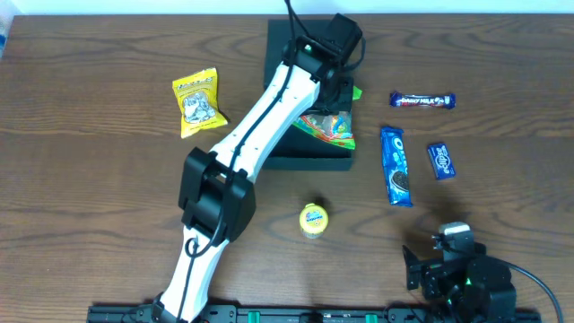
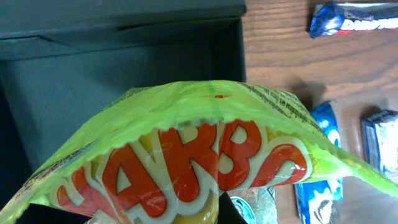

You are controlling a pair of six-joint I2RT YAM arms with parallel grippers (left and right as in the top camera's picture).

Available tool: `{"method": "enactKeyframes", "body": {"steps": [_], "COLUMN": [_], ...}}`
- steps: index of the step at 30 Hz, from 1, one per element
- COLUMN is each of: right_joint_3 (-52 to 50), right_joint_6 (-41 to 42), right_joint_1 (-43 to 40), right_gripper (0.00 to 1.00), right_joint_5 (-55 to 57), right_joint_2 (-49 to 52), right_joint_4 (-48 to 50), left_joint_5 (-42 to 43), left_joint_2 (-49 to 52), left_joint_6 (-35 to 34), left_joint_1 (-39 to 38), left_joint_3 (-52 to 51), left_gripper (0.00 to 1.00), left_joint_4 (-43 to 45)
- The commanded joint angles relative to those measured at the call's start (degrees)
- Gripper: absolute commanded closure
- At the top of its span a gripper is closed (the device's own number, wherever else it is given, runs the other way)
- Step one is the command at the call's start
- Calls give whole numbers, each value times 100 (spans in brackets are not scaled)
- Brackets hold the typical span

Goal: Pack container
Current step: 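Carry the Haribo bag with the left gripper into the black box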

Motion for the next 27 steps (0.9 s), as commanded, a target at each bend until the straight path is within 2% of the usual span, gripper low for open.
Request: {"method": "enactKeyframes", "body": {"steps": [1,22,24,26,27], "right_joint_3": [-31,-31,-31,-31,-31], "right_joint_6": [-48,-48,-50,-48,-48], "right_joint_1": [-42,-42,-42,-42,-42], "right_gripper": [1,1,1,1,1], "right_joint_5": [0,0,0,0,0], "right_joint_2": [-33,-33,-33,-33,-33], "right_joint_4": [-46,-46,-46,-46,-46], "left_joint_5": [31,42,42,42,42], "left_joint_2": [179,748,748,748,748], "left_joint_6": [-160,-195,-195,-192,-192], "left_joint_1": [68,94,94,94,94], "left_joint_3": [197,184,184,184,184], "left_gripper": [95,94,89,79,78], "left_joint_4": [17,-181,-190,-227,-238]}}
